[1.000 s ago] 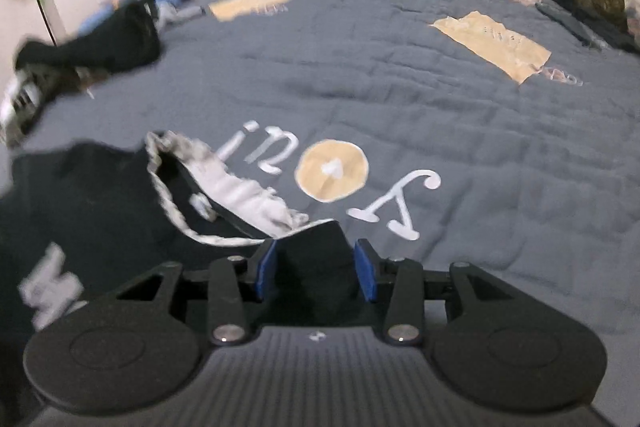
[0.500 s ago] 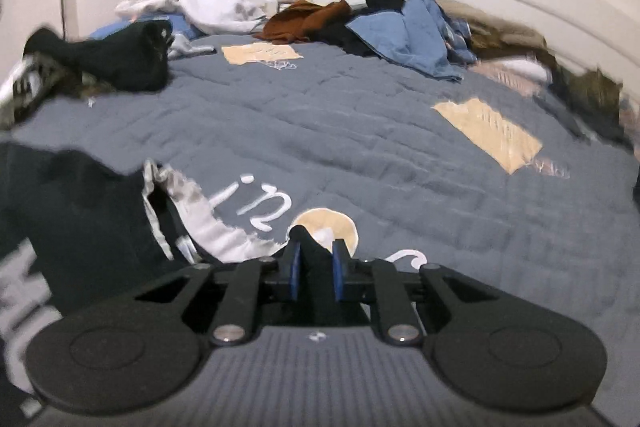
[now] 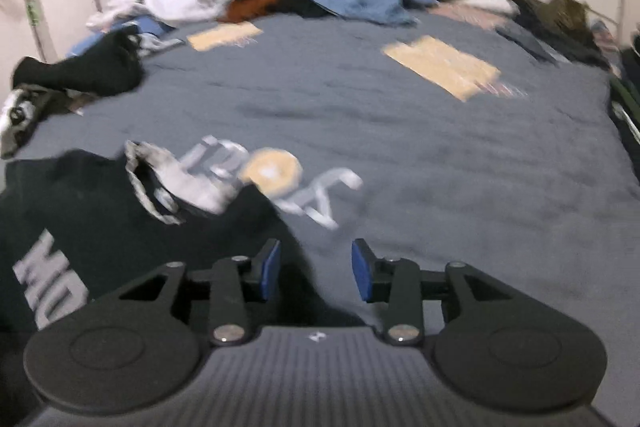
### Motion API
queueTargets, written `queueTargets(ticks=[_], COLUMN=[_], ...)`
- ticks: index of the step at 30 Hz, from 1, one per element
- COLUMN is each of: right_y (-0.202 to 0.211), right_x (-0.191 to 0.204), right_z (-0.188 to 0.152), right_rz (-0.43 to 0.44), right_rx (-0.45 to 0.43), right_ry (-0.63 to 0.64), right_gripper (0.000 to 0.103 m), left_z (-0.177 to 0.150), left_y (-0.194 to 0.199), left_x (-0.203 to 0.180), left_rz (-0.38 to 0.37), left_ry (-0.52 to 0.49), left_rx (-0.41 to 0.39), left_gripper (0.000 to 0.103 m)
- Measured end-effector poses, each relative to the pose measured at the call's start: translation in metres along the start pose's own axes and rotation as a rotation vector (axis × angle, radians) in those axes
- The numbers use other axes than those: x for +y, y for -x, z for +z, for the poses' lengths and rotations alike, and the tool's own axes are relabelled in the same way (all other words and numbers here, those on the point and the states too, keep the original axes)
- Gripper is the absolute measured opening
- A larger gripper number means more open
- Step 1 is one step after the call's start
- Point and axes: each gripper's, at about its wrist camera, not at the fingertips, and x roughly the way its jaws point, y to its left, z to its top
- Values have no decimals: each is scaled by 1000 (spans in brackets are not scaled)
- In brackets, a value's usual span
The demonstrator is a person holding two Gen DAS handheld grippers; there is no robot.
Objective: Fold clothes
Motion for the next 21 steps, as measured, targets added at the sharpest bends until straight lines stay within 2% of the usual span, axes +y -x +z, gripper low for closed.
queueTargets(ticks=[4, 7, 10, 15, 17, 18, 19, 21], right_y=[4, 0, -3, -5, -4, -2, 0, 9], right_x=[-30, -47, -54, -53, -53, -54, -55, -57], right_z=[-19, -32, -43, -55, -57, -58, -58, -56], right_rz=[-32, -7, 35, 44, 35, 33, 30, 23], right_rx=[37, 87, 127, 139, 127, 110, 91, 43], right_ry=[-102, -210, -283, -338, -364, -394, -421, -458], right_gripper=[38, 38, 38, 37, 22, 20, 10, 7], left_z=[-1, -2, -2, -4, -4, -5, -5, -5], left_y=[-3, -5, -6, -7, -8, -8, -8, -8], left_x=[-1, 0, 0, -1, -2, -2, -2, -1], left_rz=[3, 7, 11, 9, 10, 11, 12, 12], left_ry=[-4, -5, -4, -9, -11, -13, -14, -12], left_rx=[8, 11, 15, 21, 23, 24, 25, 24], left_gripper=[65, 65, 65, 65, 65, 65, 65, 65])
